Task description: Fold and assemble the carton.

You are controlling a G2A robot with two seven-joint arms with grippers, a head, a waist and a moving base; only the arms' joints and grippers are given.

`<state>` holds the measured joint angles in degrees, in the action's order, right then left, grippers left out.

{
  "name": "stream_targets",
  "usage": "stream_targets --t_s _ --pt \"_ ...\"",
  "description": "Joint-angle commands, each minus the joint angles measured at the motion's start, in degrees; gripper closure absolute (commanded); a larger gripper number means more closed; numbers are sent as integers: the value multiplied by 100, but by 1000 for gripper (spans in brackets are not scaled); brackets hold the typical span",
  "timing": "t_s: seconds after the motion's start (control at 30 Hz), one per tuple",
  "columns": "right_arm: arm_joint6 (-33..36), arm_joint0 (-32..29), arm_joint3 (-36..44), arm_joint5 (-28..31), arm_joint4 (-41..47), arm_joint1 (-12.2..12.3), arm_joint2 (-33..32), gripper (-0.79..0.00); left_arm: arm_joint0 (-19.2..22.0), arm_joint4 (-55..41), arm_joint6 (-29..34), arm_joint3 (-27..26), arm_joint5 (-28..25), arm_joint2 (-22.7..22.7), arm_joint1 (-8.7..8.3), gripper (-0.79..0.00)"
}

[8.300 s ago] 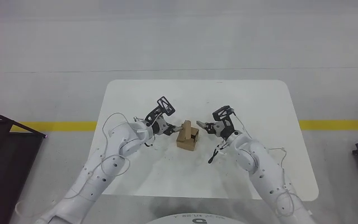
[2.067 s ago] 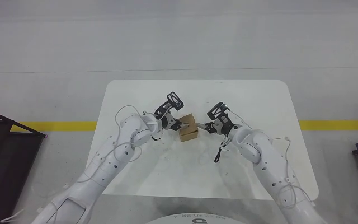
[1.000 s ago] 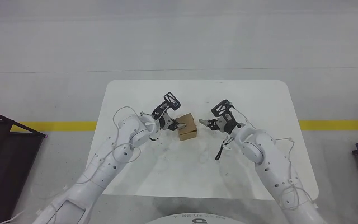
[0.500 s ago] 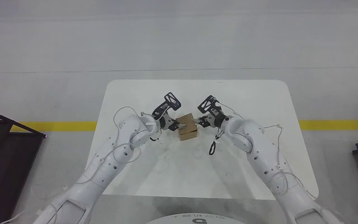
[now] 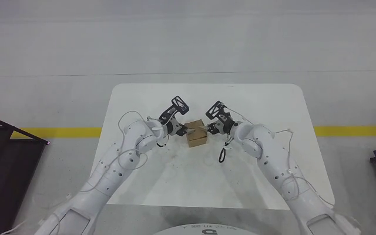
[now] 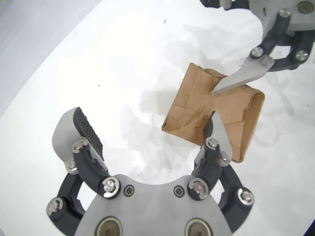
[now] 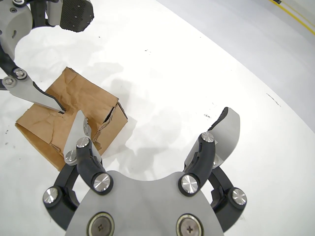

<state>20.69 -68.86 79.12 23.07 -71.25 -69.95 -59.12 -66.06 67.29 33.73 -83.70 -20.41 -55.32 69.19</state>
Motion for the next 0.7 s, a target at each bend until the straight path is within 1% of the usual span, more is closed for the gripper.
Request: stream_targets --t_s 0.0,0.1,0.23,0.37,0.53,0.67 --pt "-1 -4 -2 2 4 3 -15 -785 0 -5 -2 1 10 -9 1 -785" --pt "-122 -46 41 -37 54 15 -103 -785 -7 8 0 -11 29 -16 2 -785" --pt "-388 -205 200 -202 162 61 -391 -785 -30 4 4 -54 36 -34 0 -785" --pt "-431 -352 367 -323 244 102 -627 -785 -56 16 -2 -87 41 -57 -5 -785" --pt "-278 -243 427 -212 98 81 -458 -785 -70 36 8 -107 43 -70 -6 -785" --pt "-166 -14 212 -165 75 17 -195 -785 -64 46 21 -100 64 -93 -7 -785"
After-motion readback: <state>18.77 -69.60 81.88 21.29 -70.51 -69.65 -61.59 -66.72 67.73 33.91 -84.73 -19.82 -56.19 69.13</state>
